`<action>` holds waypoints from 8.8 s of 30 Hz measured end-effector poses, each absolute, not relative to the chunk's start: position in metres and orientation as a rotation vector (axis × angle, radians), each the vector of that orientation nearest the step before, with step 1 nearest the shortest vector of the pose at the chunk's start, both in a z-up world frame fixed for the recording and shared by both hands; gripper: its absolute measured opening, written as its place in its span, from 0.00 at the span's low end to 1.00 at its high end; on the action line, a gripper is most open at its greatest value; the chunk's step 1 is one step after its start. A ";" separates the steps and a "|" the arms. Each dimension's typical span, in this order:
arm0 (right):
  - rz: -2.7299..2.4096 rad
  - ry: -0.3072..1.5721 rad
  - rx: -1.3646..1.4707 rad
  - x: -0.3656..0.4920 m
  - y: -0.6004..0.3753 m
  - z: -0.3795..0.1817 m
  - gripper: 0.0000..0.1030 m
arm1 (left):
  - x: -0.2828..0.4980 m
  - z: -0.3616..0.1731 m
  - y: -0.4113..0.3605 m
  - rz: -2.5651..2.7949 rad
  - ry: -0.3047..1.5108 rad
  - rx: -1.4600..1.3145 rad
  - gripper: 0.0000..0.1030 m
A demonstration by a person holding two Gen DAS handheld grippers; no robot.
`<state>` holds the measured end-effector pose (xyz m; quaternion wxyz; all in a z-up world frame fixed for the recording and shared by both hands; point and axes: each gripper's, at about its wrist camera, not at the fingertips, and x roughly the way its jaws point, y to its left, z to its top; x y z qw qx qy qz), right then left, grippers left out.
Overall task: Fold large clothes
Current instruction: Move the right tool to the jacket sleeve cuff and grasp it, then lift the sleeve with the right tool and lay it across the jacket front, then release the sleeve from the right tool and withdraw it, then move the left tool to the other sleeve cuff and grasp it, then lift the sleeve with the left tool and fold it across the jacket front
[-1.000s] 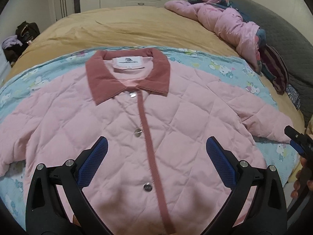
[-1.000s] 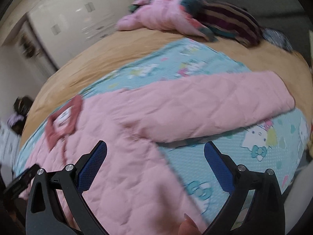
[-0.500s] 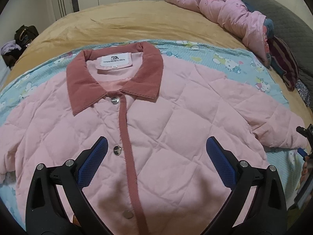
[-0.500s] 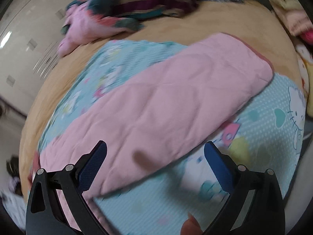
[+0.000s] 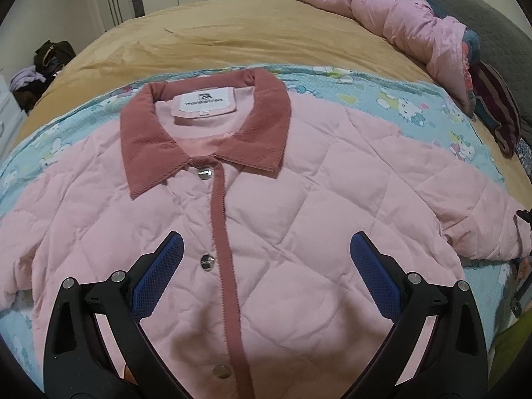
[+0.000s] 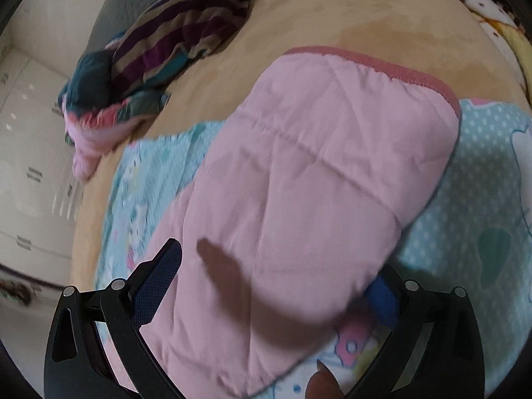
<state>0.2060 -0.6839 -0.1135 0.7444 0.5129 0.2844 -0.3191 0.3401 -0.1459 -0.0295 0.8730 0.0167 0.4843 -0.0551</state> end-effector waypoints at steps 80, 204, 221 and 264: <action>0.420 0.692 0.204 0.296 -0.121 0.028 0.16 | 0.288 0.042 0.147 -0.069 0.782 -0.528 0.91; 0.440 0.788 0.009 0.237 -0.067 0.058 0.96 | 0.212 0.009 0.196 0.196 0.870 -0.424 0.91; 0.554 0.777 -0.071 0.217 0.029 0.068 0.96 | 0.172 -0.006 0.283 0.366 0.856 -0.532 0.91; 0.599 0.823 -0.081 0.220 0.074 0.037 0.96 | 0.120 -0.022 0.420 0.600 0.429 -0.882 0.18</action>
